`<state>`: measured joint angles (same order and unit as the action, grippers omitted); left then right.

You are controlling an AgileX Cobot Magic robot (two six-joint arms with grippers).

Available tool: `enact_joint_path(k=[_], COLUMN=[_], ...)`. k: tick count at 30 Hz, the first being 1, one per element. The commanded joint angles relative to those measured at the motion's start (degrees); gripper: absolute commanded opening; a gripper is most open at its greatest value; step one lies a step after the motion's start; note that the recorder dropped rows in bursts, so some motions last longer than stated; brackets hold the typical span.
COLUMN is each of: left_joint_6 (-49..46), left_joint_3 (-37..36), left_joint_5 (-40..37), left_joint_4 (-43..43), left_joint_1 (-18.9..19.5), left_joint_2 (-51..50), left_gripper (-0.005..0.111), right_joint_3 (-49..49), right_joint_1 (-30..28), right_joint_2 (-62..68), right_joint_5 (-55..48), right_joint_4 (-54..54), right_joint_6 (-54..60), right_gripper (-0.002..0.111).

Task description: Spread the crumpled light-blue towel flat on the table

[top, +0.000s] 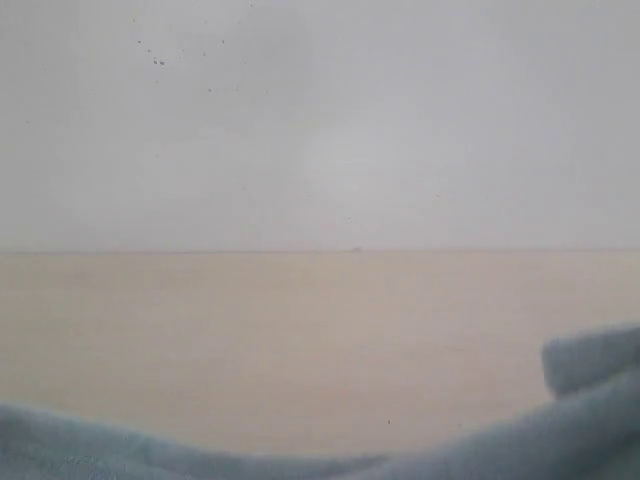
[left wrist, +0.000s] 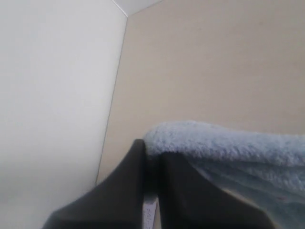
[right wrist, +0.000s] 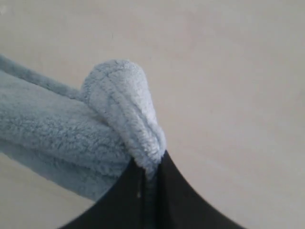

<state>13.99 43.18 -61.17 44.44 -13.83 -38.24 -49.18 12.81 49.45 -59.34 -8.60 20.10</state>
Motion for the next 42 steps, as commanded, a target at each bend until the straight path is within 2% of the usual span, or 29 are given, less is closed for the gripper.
enact_joint_path(k=[1,3,5,7,9,15,19,25,27,42], left_joint_6=[-0.9,-0.9,-0.9,-0.9,-0.9,-0.9,-0.9,-1.5,-1.5,-1.5], left_joint_3=[0.1,0.1,0.1,0.1,0.1,0.1,0.1,0.1,0.1,-0.1], left_joint_5=[0.1,0.2,0.2,0.2,0.2,1.5,2.7,2.9,2.8,4.3], left_joint_4=[-0.5,-0.5,-0.5,-0.5,-0.5,-2.1,-5.0,-5.0,-5.0,-7.2], left_joint_1=[-1.5,-1.5,-1.5,-1.5,-1.5,-1.5,-1.5,-1.5,-1.5,-1.5], left_joint_2=[0.5,0.5,0.5,0.5,0.5,0.5,0.5,0.5,0.5,0.5], left_gripper=[0.005,0.005,0.005,0.005,0.005,0.005,0.005,0.005,0.005,0.005], right_joint_3=[14.3,15.9,15.9,15.9,15.9,15.9,15.8,7.0,6.0,5.7], right_joint_1=[0.4,0.4,0.4,0.4,0.4,0.4,0.4,0.4,0.4,0.4], right_joint_2=[-0.1,-0.1,-0.1,-0.1,-0.1,-0.3,3.2,26.4,30.7,41.5], right_joint_5=[6.5,7.3,6.3,4.9,3.8,4.6,13.4,14.2,17.0,20.4], right_joint_4=[1.8,-1.7,-3.7,-4.4,-6.3,-13.3,-13.3,-12.5,-12.5,-10.9], right_joint_6=[0.1,0.7,1.6,1.6,1.3,7.9,9.3,12.8,13.5,13.5], right_gripper=[0.0,0.009,0.026,0.051,0.065,0.051,0.051,0.051,0.051,0.051])
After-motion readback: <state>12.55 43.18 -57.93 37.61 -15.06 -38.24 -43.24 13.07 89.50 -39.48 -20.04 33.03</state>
